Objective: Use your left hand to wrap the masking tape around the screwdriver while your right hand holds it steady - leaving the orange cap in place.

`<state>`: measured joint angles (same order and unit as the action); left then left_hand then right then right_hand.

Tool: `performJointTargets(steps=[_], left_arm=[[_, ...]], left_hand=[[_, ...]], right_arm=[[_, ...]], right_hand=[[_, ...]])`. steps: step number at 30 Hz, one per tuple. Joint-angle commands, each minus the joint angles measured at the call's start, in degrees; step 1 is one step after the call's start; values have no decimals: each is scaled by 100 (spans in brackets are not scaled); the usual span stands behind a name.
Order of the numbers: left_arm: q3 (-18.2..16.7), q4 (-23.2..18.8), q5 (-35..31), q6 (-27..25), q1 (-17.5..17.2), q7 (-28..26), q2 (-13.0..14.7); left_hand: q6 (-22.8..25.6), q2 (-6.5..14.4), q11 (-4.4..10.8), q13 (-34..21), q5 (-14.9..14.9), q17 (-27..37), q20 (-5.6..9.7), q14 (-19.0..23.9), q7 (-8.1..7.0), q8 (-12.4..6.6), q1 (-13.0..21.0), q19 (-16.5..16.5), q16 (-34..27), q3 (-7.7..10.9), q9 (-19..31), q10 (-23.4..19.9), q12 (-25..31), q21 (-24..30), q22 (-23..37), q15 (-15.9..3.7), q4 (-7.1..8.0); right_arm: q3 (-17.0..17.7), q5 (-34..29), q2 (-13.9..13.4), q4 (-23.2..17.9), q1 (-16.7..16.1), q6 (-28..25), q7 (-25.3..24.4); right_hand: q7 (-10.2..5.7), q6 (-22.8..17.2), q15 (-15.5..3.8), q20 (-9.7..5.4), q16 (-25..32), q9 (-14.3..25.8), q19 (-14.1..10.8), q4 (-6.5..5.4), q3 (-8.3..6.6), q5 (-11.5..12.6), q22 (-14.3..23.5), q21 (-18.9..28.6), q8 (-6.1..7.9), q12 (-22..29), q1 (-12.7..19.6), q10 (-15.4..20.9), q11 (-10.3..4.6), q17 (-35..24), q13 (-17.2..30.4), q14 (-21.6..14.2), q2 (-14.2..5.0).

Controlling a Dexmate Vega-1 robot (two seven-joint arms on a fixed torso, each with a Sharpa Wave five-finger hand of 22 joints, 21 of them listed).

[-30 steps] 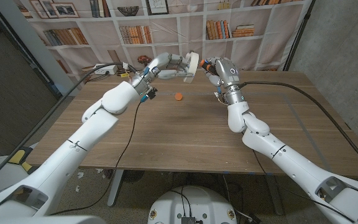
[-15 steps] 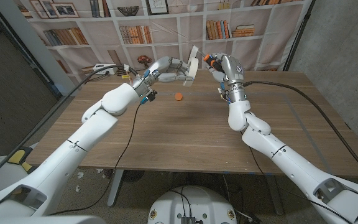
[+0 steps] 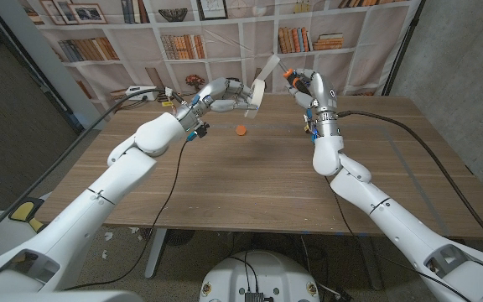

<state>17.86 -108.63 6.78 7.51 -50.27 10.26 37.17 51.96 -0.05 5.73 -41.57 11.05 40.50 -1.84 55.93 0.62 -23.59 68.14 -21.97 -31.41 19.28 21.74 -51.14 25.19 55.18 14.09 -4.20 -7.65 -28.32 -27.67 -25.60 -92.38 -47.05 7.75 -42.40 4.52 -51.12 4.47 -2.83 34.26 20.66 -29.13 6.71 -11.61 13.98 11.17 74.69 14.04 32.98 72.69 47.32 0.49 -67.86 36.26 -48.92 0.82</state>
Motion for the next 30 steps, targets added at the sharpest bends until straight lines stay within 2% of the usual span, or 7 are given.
performJointTargets(steps=[1,16,23,30], left_arm=[[-3,86,37,22,77,20,16],[-93,224,136,125,135,-62,-48],[-88,388,256,171,238,-3,-108],[-8,594,427,210,415,188,-164]], left_hand=[[59,982,183,-28,50,21,5,480,20,8,1003,18,14,54,32,-184,-22,58,5,-927,10],[67,978,181,-53,46,65,-5,491,29,42,997,55,54,63,50,-202,-55,154,-50,-928,9],[81,976,183,-61,46,86,-2,495,24,53,994,68,71,65,57,-212,-70,197,-74,-927,9],[92,972,176,-68,46,107,0,502,24,67,991,87,91,69,66,-227,-88,243,-100,-927,8]], right_arm=[[169,368,-98,43,-72,543,225],[330,555,-342,54,-265,845,564],[490,879,-362,62,-452,1287,580],[531,961,-308,81,-480,1857,606]], right_hand=[[-802,-962,-1718,-861,5,10,38,-13,-8,35,-4,35,-8,-6,846,447,-399,-20,11,-1136,-827],[-861,-987,-1719,-860,-36,15,96,-21,16,41,-21,69,-16,-25,837,462,-431,-24,39,-1135,-806],[-926,-1014,-1719,-860,-74,5,158,-30,43,52,-36,65,-22,-37,815,467,-492,-19,58,-1113,-772],[-931,-1009,-1721,-860,-103,13,191,-35,52,67,-40,72,-26,-59,813,468,-502,-14,55,-1101,-769]])
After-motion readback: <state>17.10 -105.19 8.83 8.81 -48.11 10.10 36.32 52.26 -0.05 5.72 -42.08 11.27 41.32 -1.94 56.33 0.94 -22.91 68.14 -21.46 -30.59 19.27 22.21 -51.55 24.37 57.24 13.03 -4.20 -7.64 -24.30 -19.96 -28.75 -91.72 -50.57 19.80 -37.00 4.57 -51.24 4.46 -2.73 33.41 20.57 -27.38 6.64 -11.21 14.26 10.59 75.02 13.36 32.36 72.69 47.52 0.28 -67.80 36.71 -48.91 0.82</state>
